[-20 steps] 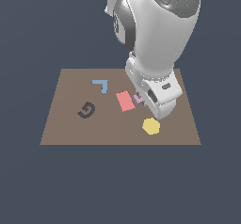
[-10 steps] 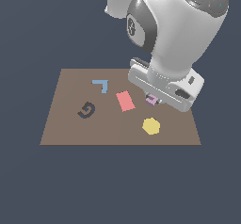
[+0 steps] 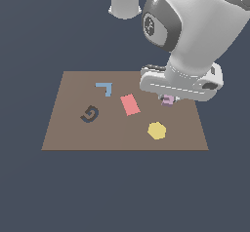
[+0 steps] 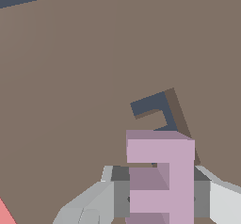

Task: Insert a designated object into the corresponding slot on a board.

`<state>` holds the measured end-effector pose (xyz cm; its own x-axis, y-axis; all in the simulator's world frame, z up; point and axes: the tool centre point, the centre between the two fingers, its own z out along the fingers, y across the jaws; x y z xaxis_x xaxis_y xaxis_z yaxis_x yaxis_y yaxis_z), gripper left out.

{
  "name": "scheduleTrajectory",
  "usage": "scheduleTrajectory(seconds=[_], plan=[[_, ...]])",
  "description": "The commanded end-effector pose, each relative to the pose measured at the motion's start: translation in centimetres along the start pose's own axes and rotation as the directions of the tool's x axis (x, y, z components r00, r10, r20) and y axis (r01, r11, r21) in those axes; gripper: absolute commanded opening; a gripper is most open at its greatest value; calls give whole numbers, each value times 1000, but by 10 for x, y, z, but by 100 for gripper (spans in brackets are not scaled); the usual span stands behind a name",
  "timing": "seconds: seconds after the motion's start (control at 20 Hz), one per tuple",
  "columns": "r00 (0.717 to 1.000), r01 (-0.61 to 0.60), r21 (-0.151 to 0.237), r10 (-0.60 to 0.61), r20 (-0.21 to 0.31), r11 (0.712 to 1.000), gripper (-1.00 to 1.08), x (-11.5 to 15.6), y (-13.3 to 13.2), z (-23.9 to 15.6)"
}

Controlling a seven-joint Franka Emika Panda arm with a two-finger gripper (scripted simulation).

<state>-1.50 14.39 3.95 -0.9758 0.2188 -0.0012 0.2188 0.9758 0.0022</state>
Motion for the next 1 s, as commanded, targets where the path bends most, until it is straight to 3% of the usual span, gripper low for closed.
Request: scheduleTrajectory(seconds=[0.0,0.5,0.95], plan=[[996,84,0,-84,0,996,-100,5,4,0],[956,293,0,-293,-1,956,-100,21,13,-1],[941,338,0,-338,-2,941,-100,25,14,-1]])
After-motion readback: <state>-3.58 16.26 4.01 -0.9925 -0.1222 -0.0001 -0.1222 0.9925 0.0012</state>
